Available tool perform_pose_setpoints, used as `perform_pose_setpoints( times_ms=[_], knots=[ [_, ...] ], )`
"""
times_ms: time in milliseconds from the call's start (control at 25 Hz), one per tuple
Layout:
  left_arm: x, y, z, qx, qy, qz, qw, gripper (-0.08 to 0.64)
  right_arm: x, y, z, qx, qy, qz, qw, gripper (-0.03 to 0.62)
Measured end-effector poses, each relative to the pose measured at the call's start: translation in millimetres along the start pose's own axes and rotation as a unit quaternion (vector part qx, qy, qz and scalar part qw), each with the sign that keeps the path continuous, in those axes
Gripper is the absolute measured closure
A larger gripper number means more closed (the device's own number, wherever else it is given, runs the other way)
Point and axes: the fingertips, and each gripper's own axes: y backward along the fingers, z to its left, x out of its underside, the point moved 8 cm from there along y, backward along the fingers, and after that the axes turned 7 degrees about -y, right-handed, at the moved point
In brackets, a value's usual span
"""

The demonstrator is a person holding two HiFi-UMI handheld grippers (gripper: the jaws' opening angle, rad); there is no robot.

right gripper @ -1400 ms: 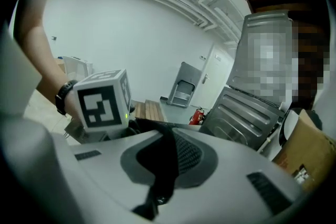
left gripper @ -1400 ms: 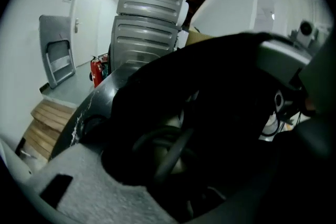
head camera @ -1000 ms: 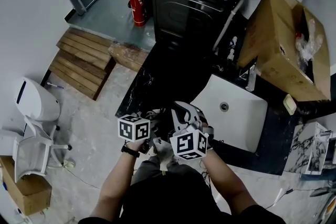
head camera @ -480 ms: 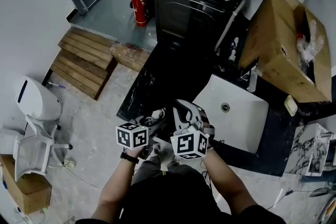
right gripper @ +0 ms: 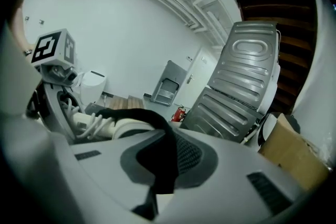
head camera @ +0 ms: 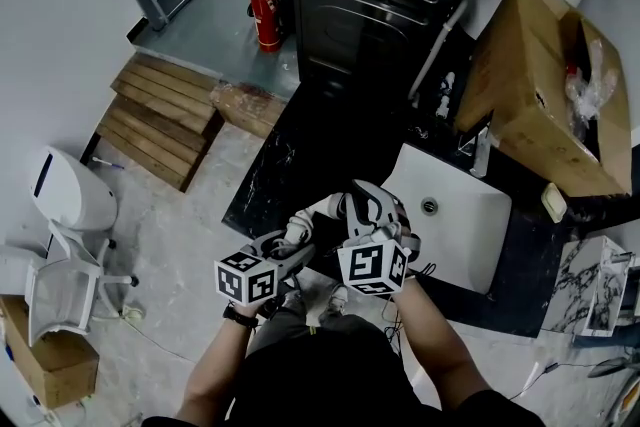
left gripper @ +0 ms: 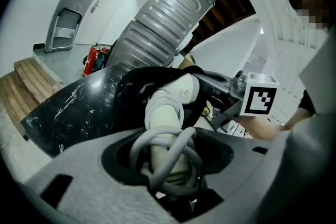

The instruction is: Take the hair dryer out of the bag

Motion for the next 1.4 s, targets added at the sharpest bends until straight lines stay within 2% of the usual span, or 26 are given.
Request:
perform_pose_setpoints(
  times_ms=[520,760,1040,1400],
  knots=[
    [-2,32,-24,0.042,-0.014,-0.038,0.9983,0.319,11,-2,-17,0.010,-0.014,0.020,1.000,0.575],
    [-11,39,-35,0.063,-0.034,-0.053,0.9960,0.319,26,0,5,-0.019,-0.018,0.042,0.999,0.575],
    [-26,46,-35,0.070,-0.016,-0.090,0.9934,0.318,38,2,33,-0.061,0.002,0.065,0.996,0.573],
    [-43,49,-22,0.038,-0.020,-0.112,0.9928,0.318,48,10,60,-0.155,-0.015,0.089,0.984,0.441]
  ],
)
